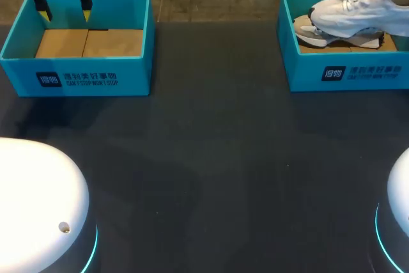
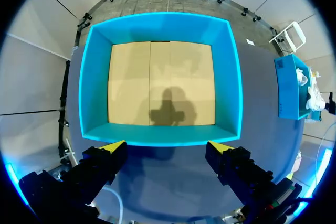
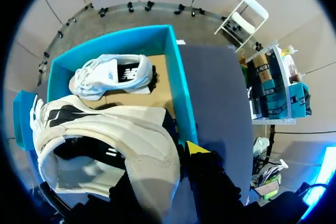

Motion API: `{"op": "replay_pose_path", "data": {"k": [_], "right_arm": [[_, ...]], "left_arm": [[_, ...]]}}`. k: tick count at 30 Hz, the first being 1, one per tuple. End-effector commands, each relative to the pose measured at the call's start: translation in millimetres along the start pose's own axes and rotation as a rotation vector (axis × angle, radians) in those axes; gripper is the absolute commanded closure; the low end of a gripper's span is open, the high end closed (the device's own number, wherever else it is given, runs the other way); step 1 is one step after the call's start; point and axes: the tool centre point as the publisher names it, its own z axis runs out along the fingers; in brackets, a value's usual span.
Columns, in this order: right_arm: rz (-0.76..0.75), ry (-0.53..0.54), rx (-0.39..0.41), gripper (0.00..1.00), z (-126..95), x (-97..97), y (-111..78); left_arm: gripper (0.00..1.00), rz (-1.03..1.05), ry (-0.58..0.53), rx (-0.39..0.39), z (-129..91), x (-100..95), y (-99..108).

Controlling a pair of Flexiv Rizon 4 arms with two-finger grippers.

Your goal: Take the shoe out of the shoebox, open the shoe tongue, remove and reinsert the insole, then place the shoe into the shoebox

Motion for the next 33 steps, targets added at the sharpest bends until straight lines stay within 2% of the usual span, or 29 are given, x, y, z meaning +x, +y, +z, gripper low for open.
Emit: {"op": "replay_pose_path", "data": {"k": [1, 7, 12, 16, 32, 33], "right_arm": [[0.005, -0.016, -0.003, 1.0, -38.4, 8.1, -27.0], [-0.002, -0.035, 0.055, 1.0, -70.1, 35.7, -67.5], [0.016, -0.026, 0.053, 1.0, -91.5, 56.2, -99.1], [0.047, -0.026, 0.09, 1.0, -108.5, 76.6, -129.5], [0.047, -0.026, 0.09, 1.0, -108.5, 76.6, -129.5], [0.024, 0.008, 0.081, 1.0, -110.0, 82.9, -131.8]], "left_arm": [[0.0, 0.0, -0.001, 0.0, 0.0, 0.0, 0.1], [0.0, 0.0, -0.001, 0.0, 0.0, 0.0, 0.1], [0.0, 0.0, -0.001, 0.0, 0.0, 0.0, 0.1], [0.0, 0.0, -0.001, 0.0, 0.0, 0.0, 0.1], [0.0, 0.0, -0.001, 0.0, 0.0, 0.0, 0.1], [0.0, 0.0, -0.001, 0.0, 0.0, 0.0, 0.1]]}}
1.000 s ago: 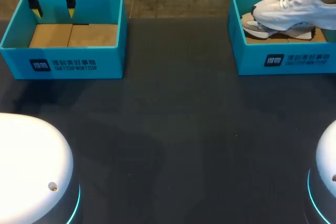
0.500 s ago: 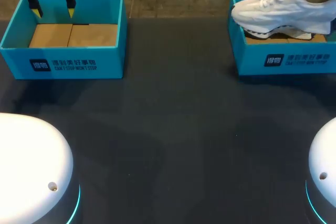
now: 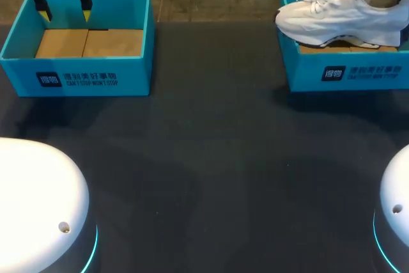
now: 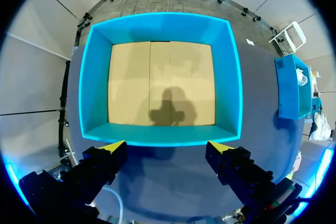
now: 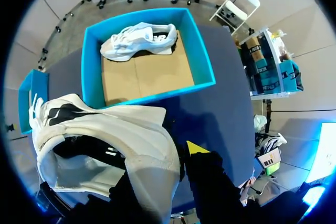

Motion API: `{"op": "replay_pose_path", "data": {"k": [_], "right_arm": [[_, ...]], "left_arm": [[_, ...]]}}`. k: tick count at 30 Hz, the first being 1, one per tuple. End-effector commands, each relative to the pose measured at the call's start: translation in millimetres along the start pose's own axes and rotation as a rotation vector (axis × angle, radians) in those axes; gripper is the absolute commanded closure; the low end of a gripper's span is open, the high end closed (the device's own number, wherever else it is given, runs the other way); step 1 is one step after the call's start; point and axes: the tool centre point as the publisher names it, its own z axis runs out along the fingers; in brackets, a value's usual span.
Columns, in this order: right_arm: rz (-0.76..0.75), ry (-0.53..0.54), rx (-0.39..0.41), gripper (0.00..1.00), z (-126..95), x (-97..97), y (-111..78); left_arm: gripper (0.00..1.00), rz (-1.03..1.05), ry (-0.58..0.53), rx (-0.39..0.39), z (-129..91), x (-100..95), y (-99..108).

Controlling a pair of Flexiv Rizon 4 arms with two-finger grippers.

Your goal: Take the shoe out of the shoebox, open the shoe tongue, remove and reinsert the insole, then place the shoe into the shoebox

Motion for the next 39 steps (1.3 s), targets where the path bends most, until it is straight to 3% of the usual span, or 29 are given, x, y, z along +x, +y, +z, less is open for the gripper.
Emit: {"op": "replay_pose_path", "data": {"k": [1, 6, 15, 18, 33, 39], "right_arm": [[-0.027, 0.048, -0.014, 1.0, -3.3, 8.1, -5.2], [-0.059, 0.023, -0.022, 1.0, 8.1, 50.7, -64.9], [0.034, 0.014, -0.037, 1.0, 34.4, 95.5, -170.9], [0.06, 0.093, -0.015, 1.0, 44.5, 113.2, -198.5], [0.06, 0.093, -0.015, 1.0, 44.5, 113.2, -198.5], [-0.009, 0.037, -0.024, 1.0, 63.9, 173.2, -234.3]], "left_arm": [[0.0, 0.0, -0.001, 0.0, -0.1, 0.0, 0.1], [0.0, 0.0, -0.001, 0.0, -0.1, 0.0, 0.1], [0.0, 0.0, -0.001, 0.0, -0.1, 0.0, 0.1], [0.0, 0.0, -0.001, 0.0, -0.1, 0.0, 0.1], [0.0, 0.0, -0.001, 0.0, -0.1, 0.0, 0.1], [0.0, 0.0, -0.001, 0.0, -0.1, 0.0, 0.1]]}}
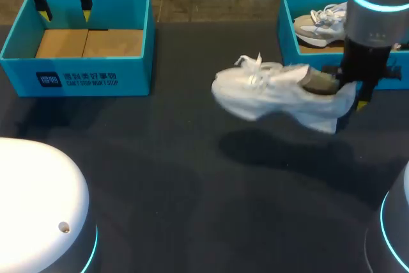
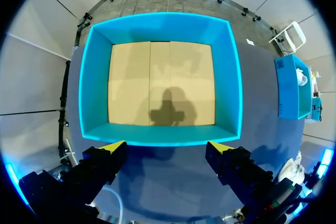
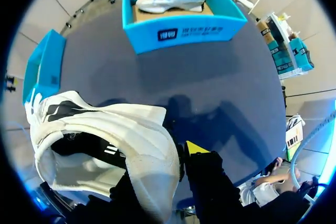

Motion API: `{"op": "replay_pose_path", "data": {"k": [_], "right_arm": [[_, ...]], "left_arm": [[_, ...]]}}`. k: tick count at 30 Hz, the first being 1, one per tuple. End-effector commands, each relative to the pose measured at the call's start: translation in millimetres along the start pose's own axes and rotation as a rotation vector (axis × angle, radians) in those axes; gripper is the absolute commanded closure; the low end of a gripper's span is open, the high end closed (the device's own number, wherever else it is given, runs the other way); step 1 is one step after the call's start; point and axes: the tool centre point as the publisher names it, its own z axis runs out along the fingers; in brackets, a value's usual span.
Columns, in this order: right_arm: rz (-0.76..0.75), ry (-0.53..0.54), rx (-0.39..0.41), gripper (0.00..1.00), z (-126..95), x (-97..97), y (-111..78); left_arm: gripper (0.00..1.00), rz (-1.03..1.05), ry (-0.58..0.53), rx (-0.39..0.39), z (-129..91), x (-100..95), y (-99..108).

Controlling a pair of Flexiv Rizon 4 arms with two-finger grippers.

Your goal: Take the shoe out of the shoebox, open the shoe tongue, remove and reinsert the insole, then place the shoe into the shoebox

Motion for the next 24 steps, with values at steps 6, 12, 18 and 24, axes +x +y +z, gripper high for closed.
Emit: {"op": "replay_pose_path", "data": {"k": [6, 12, 18, 24], "right_arm": [[-0.06, -0.013, -0.023, 1.0, 42.2, 96.6, -60.8], [-0.07, 0.038, -0.016, 1.0, 46.4, 103.2, -67.7], [-0.07, 0.038, -0.016, 1.0, 46.4, 103.2, -67.7], [-0.155, 0.036, -0.045, 1.0, 68.9, 134.4, -79.9]], "left_arm": [[0.0, 0.0, -0.001, 0.0, -0.1, 0.1, 0.1], [0.0, 0.0, -0.001, 0.0, -0.1, 0.1, 0.1], [0.0, 0.0, -0.001, 0.0, -0.1, 0.1, 0.1], [0.0, 0.0, -0.001, 0.0, -0.1, 0.1, 0.1]]}}
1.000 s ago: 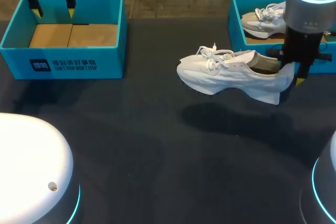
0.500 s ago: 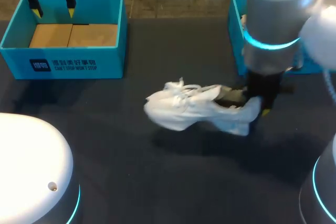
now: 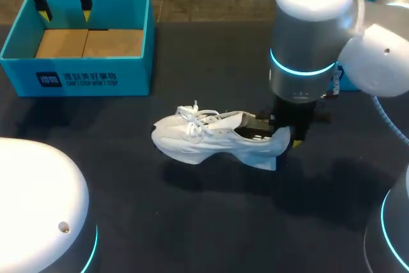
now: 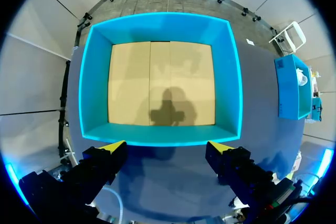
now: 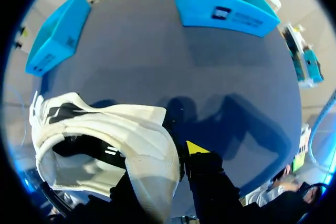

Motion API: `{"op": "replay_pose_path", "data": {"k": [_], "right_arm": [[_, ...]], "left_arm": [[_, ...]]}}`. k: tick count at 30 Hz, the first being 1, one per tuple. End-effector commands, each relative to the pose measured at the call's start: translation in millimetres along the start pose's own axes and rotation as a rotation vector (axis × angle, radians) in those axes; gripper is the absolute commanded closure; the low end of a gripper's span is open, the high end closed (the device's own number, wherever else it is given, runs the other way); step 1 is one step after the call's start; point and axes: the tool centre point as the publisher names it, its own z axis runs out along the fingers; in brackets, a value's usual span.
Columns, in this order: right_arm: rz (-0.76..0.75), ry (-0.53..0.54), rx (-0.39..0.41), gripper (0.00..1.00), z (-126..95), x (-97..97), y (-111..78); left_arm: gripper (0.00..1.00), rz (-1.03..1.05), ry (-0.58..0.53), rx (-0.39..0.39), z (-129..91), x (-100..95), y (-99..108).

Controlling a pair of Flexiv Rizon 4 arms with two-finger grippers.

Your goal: Take the shoe out of the shoebox, open the shoe tongue, remove and reinsert the insole, then place the shoe into the shoebox

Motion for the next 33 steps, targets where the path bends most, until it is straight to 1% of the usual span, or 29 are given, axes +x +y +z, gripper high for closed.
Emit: {"op": "replay_pose_path", "data": {"k": [1, 4, 8, 11, 13, 17, 22, 29, 33], "right_arm": [[-0.037, -0.024, 0.01, 1.0, 33.6, 29.1, -11.8], [-0.07, -0.007, 0.013, 1.0, 49.7, 40.3, -19.3], [-0.054, 0.015, 0.011, 1.0, 59.5, 41.2, -22.6], [-0.066, 0.017, -0.002, 1.0, 61.3, 42.4, -23.4], [-0.085, 0.004, -0.003, 1.0, 67.5, 45.7, -23.0], [-0.101, 0.007, 0.01, 1.0, 77.3, 50.3, -23.3], [-0.087, -0.007, 0.04, 1.0, 87.0, 50.2, -24.4], [-0.081, -0.037, 0.051, 1.0, 98.2, 51.0, -31.0], [-0.081, -0.021, 0.054, 1.0, 103.8, 49.1, -32.7]], "left_arm": [[0.0, 0.0, -0.001, 0.0, -0.2, -0.1, 0.0], [0.0, 0.0, -0.001, 0.0, -0.2, -0.1, 0.0], [0.0, 0.0, -0.001, 0.0, -0.2, -0.1, 0.0], [0.0, 0.0, -0.001, 0.0, -0.2, -0.1, 0.0], [0.0, 0.0, -0.001, 0.0, -0.2, -0.1, 0.0], [0.0, 0.0, -0.001, 0.0, -0.2, -0.1, 0.0], [0.0, 0.0, -0.001, 0.0, -0.2, -0.1, 0.0], [0.0, 0.0, -0.001, 0.0, -0.2, -0.1, 0.0], [0.0, 0.0, -0.001, 0.0, -0.2, -0.1, 0.0]]}}
